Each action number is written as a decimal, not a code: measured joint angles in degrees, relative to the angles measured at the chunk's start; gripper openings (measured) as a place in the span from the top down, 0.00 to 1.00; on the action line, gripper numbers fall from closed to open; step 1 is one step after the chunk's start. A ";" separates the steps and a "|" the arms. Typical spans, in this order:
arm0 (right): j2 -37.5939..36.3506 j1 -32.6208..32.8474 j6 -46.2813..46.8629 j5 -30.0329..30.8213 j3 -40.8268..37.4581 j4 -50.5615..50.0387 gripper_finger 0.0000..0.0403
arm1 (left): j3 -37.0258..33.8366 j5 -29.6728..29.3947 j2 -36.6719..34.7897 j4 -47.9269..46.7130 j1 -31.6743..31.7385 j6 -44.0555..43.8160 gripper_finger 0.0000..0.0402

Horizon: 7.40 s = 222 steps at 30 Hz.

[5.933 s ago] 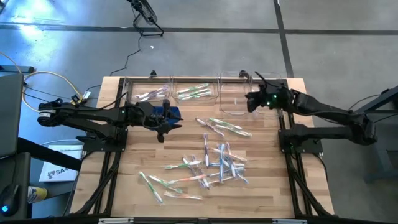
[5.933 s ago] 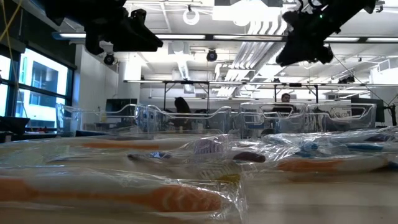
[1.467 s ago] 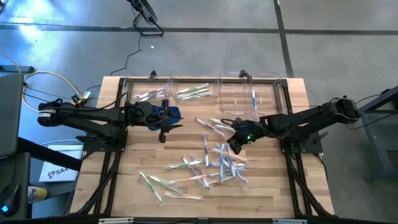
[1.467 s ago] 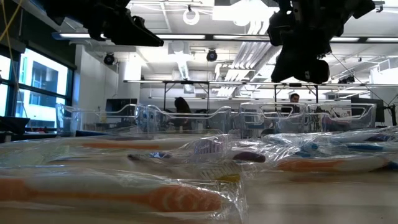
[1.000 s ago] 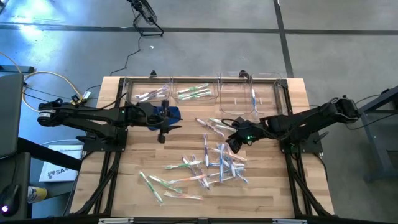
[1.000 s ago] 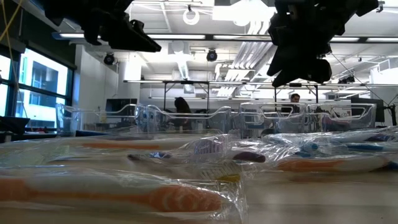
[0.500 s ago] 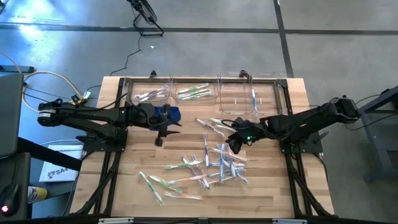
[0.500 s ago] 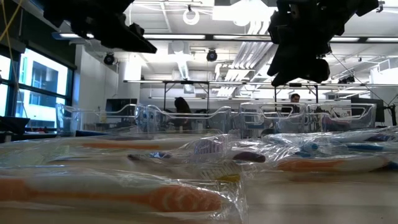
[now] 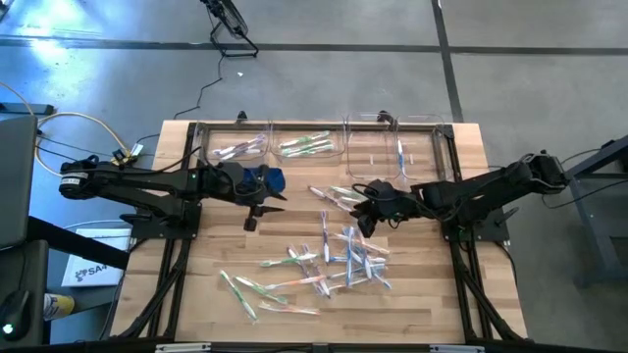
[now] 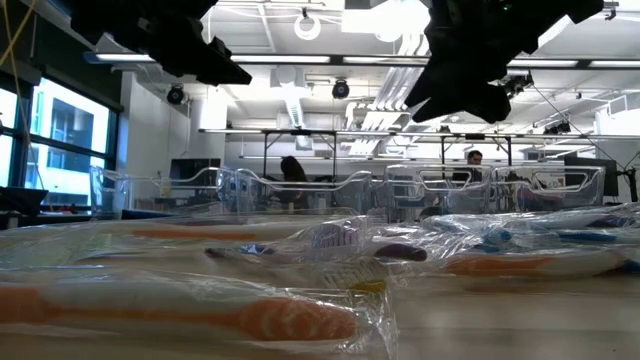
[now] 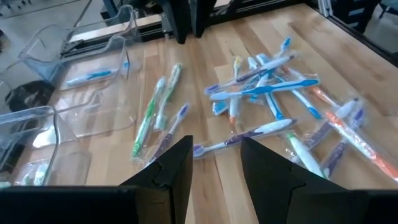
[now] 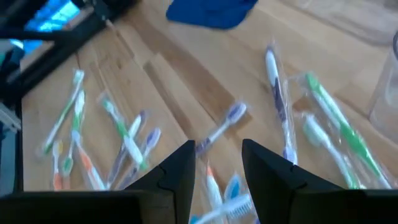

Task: Pick & Place Toothbrushes
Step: Put the green toothbrush into the middle left transparent bin

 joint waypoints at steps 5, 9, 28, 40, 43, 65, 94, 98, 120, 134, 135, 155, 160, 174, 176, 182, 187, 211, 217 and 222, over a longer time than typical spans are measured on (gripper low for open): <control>0.00 0.00 0.01 -1.81 0.00 0.03 0.69 | 0.00 0.07 0.01 0.90 -0.02 -0.38 0.67; 0.00 0.00 0.62 -6.72 0.00 -0.75 0.69 | 0.00 0.45 0.01 1.28 -0.02 -1.57 0.67; 0.00 3.36 20.11 -1.02 -0.02 -15.71 0.69 | 0.00 0.48 0.00 1.08 -0.02 3.43 0.67; 1.79 4.17 18.09 6.09 -0.02 -19.96 0.69 | 0.00 0.50 0.00 0.99 -0.02 6.40 0.67; 5.10 4.15 17.70 5.33 -0.02 -18.58 0.69 | 0.00 0.50 0.01 0.94 -0.02 6.40 0.67; 12.68 2.85 6.00 9.66 -0.02 -19.31 0.69 | -0.02 -2.17 0.01 0.26 0.01 6.40 0.67; 16.48 0.23 3.08 10.24 -0.02 -31.57 0.99 | -0.07 -2.13 -0.01 -0.19 0.01 6.40 0.67; 19.02 0.24 2.17 9.47 -0.02 -32.05 0.99 | -0.07 -2.10 0.01 -0.18 0.00 6.40 0.67; 16.84 1.43 1.54 -5.64 -0.09 -22.76 0.99 | -0.07 -3.04 0.10 -0.17 0.01 6.40 0.67; 11.43 2.10 -0.96 -1.11 -0.07 -21.30 0.98 | -0.07 -3.13 0.24 -0.24 0.01 6.40 0.67; 11.45 2.13 -2.15 -1.42 -0.07 -21.35 0.97 | -0.07 -3.13 0.24 -0.24 -0.01 6.40 0.67; 13.43 0.88 -8.97 -4.13 -0.04 -22.40 0.61 | -0.05 -3.17 0.24 -0.26 0.01 6.40 0.67; 16.18 -1.29 -9.78 -4.29 -0.04 -21.31 0.61 | -0.02 -3.17 0.26 -0.43 0.00 6.38 0.67; 20.86 -3.52 -14.72 -10.06 0.17 -17.89 0.74 | 0.02 -3.15 0.26 -1.07 -0.01 6.39 0.67; 20.92 -3.52 -14.66 -9.90 0.15 -17.85 0.81 | 0.02 -3.15 0.26 -1.07 -0.01 6.40 0.67; 20.96 -3.43 -13.27 -7.83 0.13 -18.96 0.96 | 0.02 -3.15 0.26 -1.07 0.01 6.39 0.67; 19.94 -3.48 -12.82 -7.53 0.08 -21.46 0.96 | 0.00 -3.15 0.26 -1.00 -0.02 6.39 0.67; -10.18 -2.36 -22.91 4.87 -0.09 -8.89 0.96 | 0.96 -8.56 0.24 19.46 3.73 4.64 0.67; -9.32 -2.63 -33.04 9.72 -0.02 7.30 0.96 | 4.15 8.18 1.32 19.97 15.09 -3.29 0.67; -3.83 -3.67 -37.22 9.99 0.03 16.48 0.96 | 5.62 16.32 5.95 21.50 20.54 -10.42 0.67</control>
